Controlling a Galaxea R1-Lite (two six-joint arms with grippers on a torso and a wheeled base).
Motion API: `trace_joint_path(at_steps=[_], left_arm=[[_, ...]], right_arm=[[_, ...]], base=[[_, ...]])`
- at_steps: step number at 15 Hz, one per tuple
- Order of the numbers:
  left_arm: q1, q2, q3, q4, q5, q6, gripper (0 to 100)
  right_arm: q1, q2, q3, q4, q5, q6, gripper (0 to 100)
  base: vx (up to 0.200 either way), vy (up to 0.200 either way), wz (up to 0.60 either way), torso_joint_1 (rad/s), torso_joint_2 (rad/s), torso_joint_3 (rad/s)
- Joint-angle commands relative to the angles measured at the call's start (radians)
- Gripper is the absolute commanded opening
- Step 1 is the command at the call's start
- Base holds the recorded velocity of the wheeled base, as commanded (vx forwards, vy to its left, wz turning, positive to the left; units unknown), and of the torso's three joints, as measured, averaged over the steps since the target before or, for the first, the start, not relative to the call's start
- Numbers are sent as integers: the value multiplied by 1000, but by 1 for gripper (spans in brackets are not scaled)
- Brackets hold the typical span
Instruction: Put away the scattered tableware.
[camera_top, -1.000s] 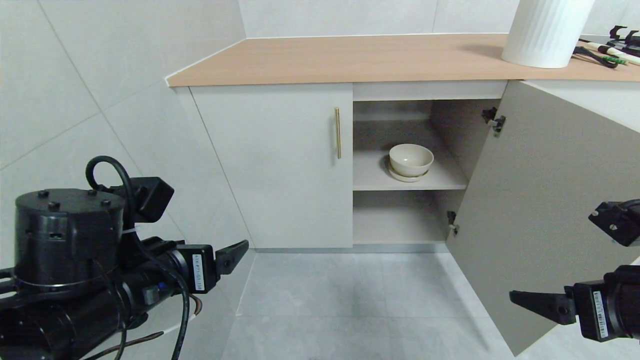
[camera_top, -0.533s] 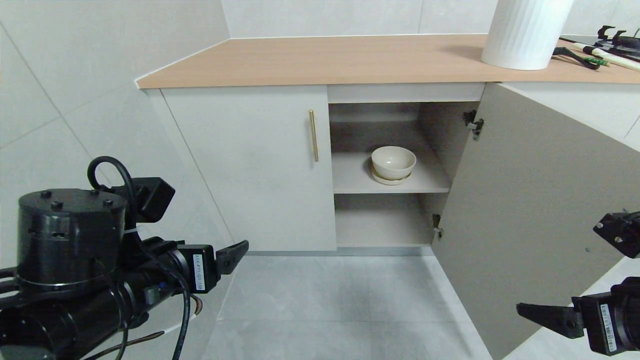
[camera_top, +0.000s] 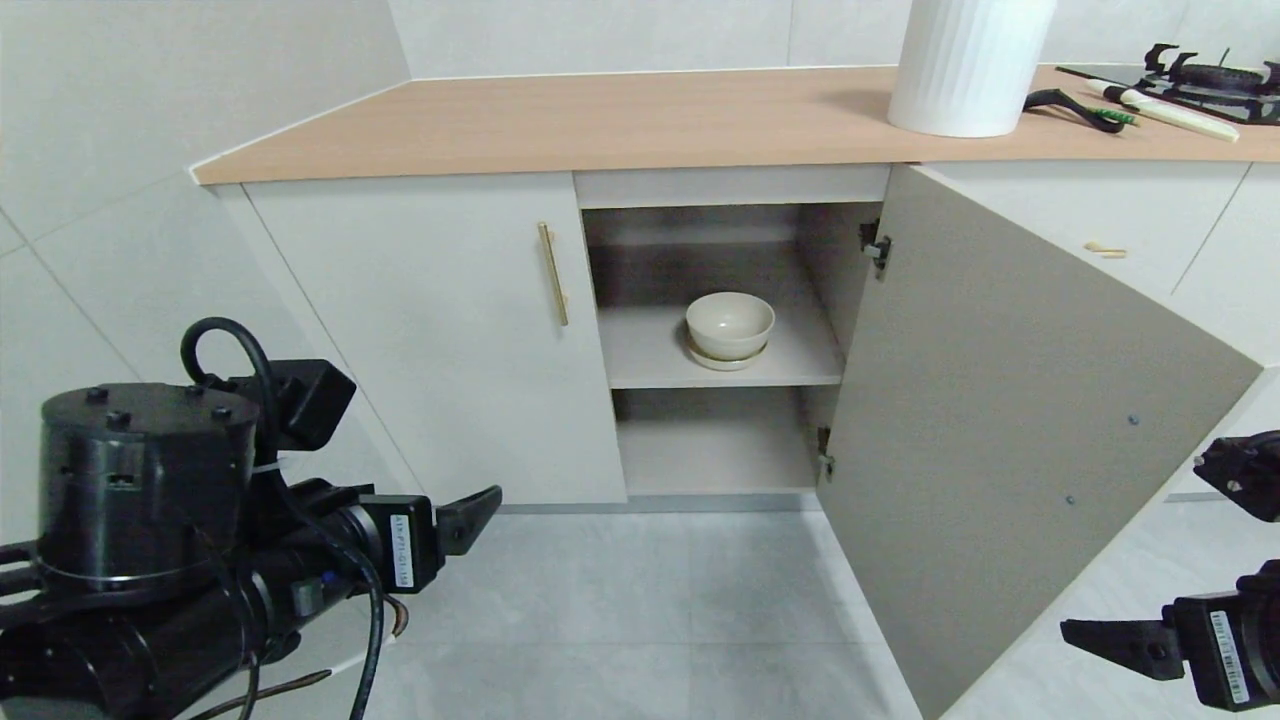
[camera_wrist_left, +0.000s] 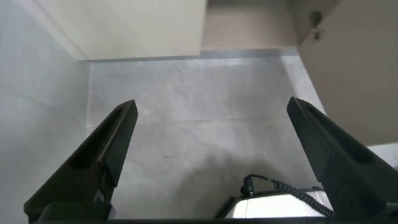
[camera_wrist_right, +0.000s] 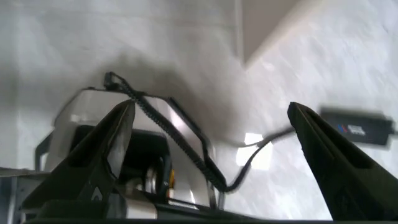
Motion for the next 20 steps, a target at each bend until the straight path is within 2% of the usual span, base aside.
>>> trace_joint_path(at_steps=[1, 6, 11, 14, 20], left_arm=[[1, 1, 2, 1, 1, 0, 100], [1, -1, 2, 2, 1, 0, 100], [1, -1, 2, 1, 1, 0, 100], [1, -1, 2, 2, 1, 0, 100], [1, -1, 2, 2, 1, 0, 100]], right_arm=[[-61, 17, -12, 3, -10, -11, 100], [-276, 49, -38, 6, -38, -108, 100], [-437, 49, -67, 24, -41, -206, 100], [-478, 66, -70, -11, -44, -208, 100], [-495, 191, -48, -271, -68, -82, 100]], base=[[0, 0, 0, 0, 0, 0], [0, 0, 0, 0, 0, 0], [0, 0, 0, 0, 0, 0], [0, 0, 0, 0, 0, 0], [0, 0, 0, 0, 0, 0]])
